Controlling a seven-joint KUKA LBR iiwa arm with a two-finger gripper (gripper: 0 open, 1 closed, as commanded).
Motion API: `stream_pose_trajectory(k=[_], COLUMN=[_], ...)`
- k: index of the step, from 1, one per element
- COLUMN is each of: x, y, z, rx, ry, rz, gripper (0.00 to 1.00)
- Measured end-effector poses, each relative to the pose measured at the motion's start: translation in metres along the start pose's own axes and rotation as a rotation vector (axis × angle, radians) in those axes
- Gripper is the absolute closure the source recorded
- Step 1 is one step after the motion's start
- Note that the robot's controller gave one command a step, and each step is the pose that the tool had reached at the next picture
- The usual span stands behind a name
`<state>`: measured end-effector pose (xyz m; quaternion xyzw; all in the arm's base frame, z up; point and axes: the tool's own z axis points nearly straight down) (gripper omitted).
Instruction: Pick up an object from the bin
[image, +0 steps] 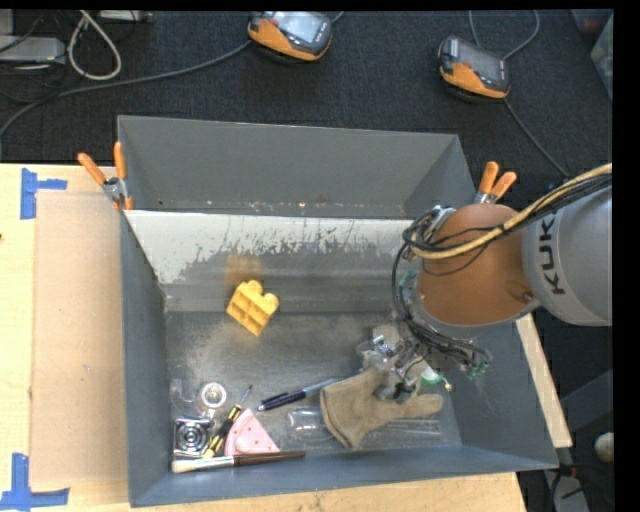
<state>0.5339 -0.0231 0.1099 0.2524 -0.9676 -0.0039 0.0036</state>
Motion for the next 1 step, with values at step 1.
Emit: stream_pose_trajectory(k=[1], x=[-0.0003], y=[0.0008], z=[-0.0188], rx=[-0.001], ry=[0.0], rz=[0.0], gripper=[1.0])
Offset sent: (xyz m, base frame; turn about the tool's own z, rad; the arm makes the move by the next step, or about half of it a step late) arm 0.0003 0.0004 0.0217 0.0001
